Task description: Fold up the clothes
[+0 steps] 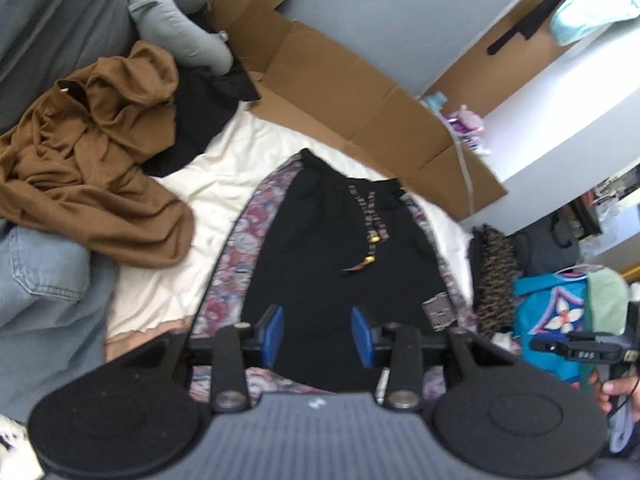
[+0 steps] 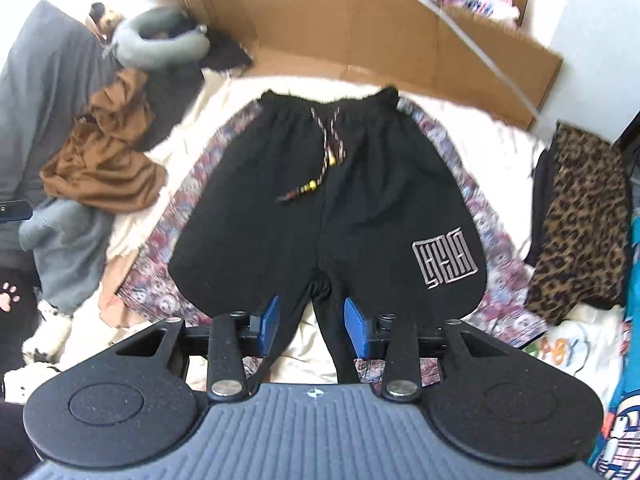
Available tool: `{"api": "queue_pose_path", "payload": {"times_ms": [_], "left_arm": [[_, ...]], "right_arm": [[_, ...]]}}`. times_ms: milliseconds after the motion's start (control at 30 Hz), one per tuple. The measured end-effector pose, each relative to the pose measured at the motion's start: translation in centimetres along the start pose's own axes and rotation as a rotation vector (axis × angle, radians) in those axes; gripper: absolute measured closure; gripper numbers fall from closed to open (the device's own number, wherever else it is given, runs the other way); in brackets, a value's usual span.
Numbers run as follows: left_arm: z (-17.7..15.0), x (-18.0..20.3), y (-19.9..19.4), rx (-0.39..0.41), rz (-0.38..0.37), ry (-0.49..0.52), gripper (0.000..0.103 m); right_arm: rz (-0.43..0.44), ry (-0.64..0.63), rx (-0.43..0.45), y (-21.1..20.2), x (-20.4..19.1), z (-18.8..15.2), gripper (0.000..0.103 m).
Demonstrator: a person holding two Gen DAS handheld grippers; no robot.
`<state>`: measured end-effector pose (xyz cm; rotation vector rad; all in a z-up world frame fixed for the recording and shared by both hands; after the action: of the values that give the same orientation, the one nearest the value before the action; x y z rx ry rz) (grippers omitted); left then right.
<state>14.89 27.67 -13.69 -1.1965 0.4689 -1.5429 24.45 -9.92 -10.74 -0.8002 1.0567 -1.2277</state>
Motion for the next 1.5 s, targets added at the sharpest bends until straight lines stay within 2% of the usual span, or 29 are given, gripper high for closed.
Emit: {"api": "queue_pose_path", "payload": {"times_ms": [33,100,167,300,333,400,567,667,833,1000,1233,1500], "left_arm": [[0.5,0.7,-0.5,0.002,0.005,0.014,0.061],[1.4,2.2,-1.6,0.005,0.014,0.042,0.049],[2.4,3.7,-2.9,0.022,0.023,0.071,0.044],[4.3,7.5,-6.0,0.073,0.005,0.131,0.021],[4.7,8.5,-6.6,0.08,0.007,0.148,0.02],[5.6,10.3,-7.8,0.094,0.011,0.181,0.018],[7.5,14.4,-9.8,0.107,0.0,0.217,0.013],[8.5,16.4,-10.5,0.111,0.001,0.228,0.011],[9.8,19.0,-10.8,0.127,-0.008,0.2,0.0],[9.7,21.4,-9.4,0.096,-0.004,0.192,0.0],[8.3,23.4,-6.5,0.041,-0.029,0.125,0.0],[6.8,27.2,-3.9,0.028,-0.063,0.117,0.0]], "right_arm": [[-0.003,0.005,0.01,-1.0,-0.1,0.3,0.058],[-0.009,0.015,0.034,-3.1,-0.2,0.8,0.054],[-0.013,0.023,0.063,-5.2,-0.3,1.2,0.05],[-0.018,0.04,0.125,-9.5,-0.3,2.0,0.046],[-0.016,0.042,0.142,-10.6,-0.2,2.2,0.039],[-0.015,0.052,0.177,-12.5,0.0,2.6,0.034],[-0.016,0.072,0.233,-16.6,0.7,3.2,0.03],[-0.003,0.087,0.244,-18.3,1.2,3.4,0.024],[-0.018,0.12,0.247,-19.8,2.5,4.0,0.012],[-0.031,0.151,0.238,-20.2,3.9,3.9,0.001],[-0.048,0.156,0.218,-20.1,5.5,3.6,0.001],[-0.068,0.154,0.218,-20.5,7.1,3.5,0.001]]}}
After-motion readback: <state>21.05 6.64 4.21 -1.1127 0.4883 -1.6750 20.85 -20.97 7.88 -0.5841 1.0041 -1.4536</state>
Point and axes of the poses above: each gripper's, at about its wrist camera, not at the fingertips, and y roughly the way its jaws point, x to its right, z to its top, the point moved 8 cm from there along y, roughly the way its jaws point, and after that the axes turned 6 degrees about y, right-handed, at the moved point
